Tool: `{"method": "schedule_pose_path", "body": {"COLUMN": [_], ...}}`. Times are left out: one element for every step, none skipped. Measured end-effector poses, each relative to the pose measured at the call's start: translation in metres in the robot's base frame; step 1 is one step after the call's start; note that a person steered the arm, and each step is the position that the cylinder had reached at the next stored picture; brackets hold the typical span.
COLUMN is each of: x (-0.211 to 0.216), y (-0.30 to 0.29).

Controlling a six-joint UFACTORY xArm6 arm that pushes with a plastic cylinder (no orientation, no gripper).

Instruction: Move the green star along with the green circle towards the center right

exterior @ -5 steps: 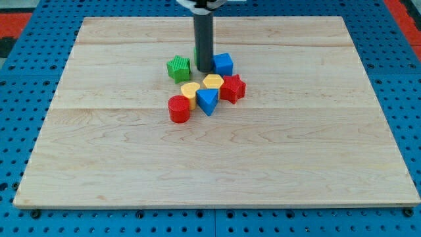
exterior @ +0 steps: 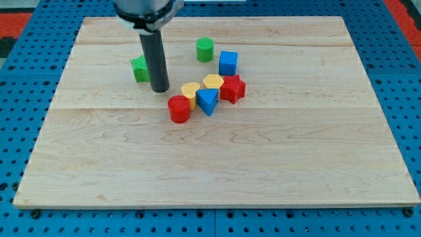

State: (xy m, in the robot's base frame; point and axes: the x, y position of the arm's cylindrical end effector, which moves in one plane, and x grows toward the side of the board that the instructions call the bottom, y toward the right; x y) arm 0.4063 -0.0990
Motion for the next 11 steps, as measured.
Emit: {"method": "schedule_pose_path", "body": {"x": [-0.036, -0.069, -0.094, -0.076, -0.1, -0.123, -0.123, -0.123, -0.123, -0.123, -0.116], "y": [-0.047, -0.028, 0.003, -0.023, -0.073, -0.064, 0.0, 0.072, 0.134, 0.152, 0.143]}}
